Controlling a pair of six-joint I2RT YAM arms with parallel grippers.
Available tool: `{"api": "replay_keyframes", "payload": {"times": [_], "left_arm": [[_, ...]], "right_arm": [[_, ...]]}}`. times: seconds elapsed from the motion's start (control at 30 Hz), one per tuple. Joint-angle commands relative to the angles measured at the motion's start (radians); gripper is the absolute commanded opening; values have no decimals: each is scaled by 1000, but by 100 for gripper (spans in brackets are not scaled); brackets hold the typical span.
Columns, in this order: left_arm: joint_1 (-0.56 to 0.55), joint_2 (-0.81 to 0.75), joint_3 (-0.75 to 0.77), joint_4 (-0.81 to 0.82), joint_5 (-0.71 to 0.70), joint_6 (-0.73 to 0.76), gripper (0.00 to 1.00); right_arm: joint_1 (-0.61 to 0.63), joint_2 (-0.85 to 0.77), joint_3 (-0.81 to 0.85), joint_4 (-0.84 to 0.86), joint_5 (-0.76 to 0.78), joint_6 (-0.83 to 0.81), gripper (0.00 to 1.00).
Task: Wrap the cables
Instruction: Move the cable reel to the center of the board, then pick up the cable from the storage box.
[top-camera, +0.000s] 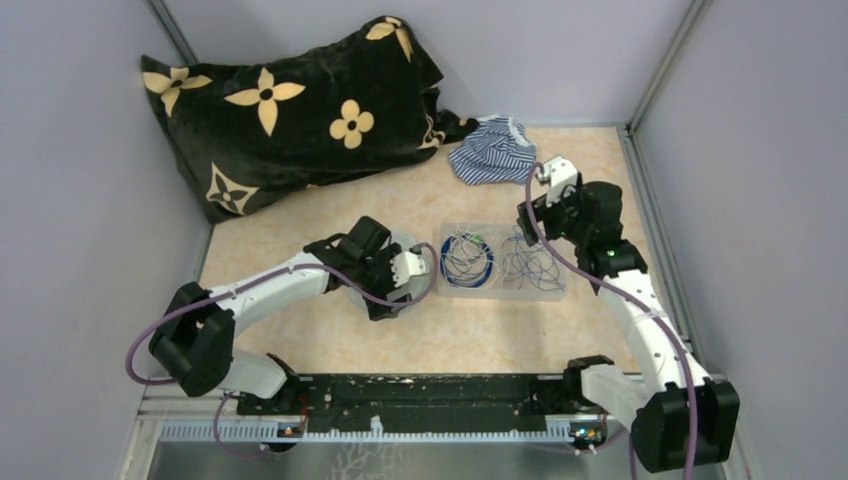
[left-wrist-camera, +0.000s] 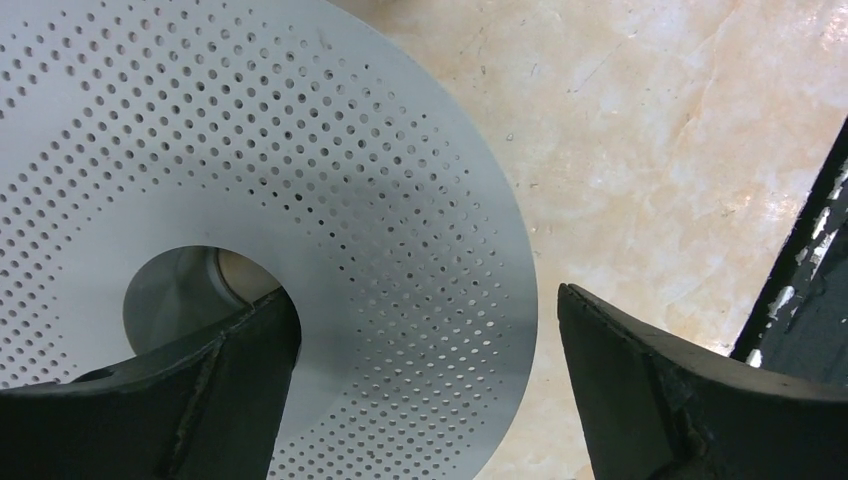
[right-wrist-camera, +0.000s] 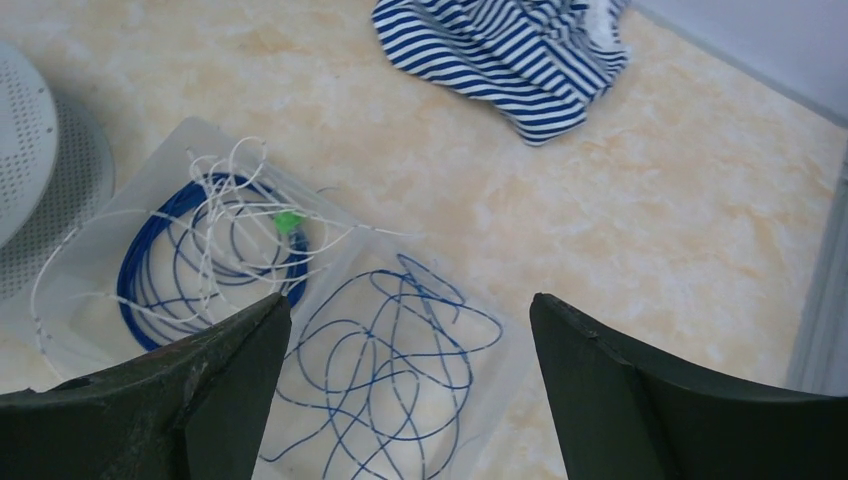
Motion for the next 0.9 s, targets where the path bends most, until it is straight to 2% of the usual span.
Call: {"api": "replay_keyframes", "payload": {"times": [0.0,0.37,0.67,0.8,0.87], "left_arm": [[-9,-44,9,-31,41,21,100],[18,-151,28,-37,91,68,100],[149,-207,24,-15,216,55,100],[193,-227,9,10,248,37,100],[206,-238,1,25,253,32,100]], "right_arm": [[100,40,56,-42,-27,-74,89],[348,257,75,-125,-3,-181,77],[404,403,105,-150,55,-211,66],[428,449,118,-151,101,-215,57],[437,462,127,-153,119,-214,49]]}}
